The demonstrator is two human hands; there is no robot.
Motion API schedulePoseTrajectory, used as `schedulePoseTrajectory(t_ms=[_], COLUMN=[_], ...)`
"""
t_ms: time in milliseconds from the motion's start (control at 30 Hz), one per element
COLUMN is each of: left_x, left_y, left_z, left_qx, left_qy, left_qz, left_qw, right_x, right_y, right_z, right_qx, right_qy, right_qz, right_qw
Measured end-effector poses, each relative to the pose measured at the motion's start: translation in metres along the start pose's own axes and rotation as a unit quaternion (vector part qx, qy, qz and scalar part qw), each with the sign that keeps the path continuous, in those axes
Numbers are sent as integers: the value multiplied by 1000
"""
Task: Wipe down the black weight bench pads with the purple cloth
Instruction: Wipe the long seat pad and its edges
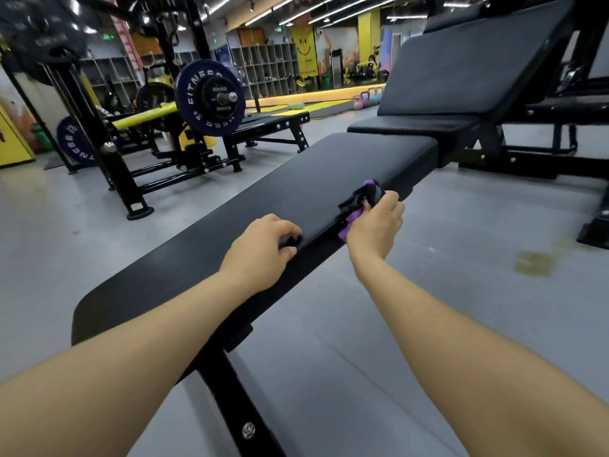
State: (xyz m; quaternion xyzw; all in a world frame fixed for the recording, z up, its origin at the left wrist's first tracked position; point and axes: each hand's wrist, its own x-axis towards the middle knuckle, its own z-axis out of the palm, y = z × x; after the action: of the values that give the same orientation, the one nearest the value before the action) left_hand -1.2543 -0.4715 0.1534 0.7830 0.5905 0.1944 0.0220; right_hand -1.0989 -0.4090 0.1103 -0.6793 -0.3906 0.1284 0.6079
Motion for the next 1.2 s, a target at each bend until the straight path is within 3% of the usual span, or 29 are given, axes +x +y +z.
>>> schedulePoseTrajectory(t_ms=[167,333,500,767,1000,1200], left_x=[21,41,64,97,108,109], left_y=[19,32,53,68,77,80], left_z=[5,14,22,27,22,15], left_qx=[16,20,10,8,75,72], left_qy=[8,32,21,-5,-35,-53], left_qz=[4,-9,5,24,-26,-19], left_qw=[1000,999,1000,1000,996,996], right_x=[15,-49,-6,140,48,149], right_y=[3,16,14,10,15,6], right_z=[-2,16,12,-15,0,-6], right_qx=[22,33,33,35,37,39], right_qy=[21,7,23,24,24,58], right_qz=[21,-61,-38,130,-1,112], right_qw=[999,998,998,991,999,991])
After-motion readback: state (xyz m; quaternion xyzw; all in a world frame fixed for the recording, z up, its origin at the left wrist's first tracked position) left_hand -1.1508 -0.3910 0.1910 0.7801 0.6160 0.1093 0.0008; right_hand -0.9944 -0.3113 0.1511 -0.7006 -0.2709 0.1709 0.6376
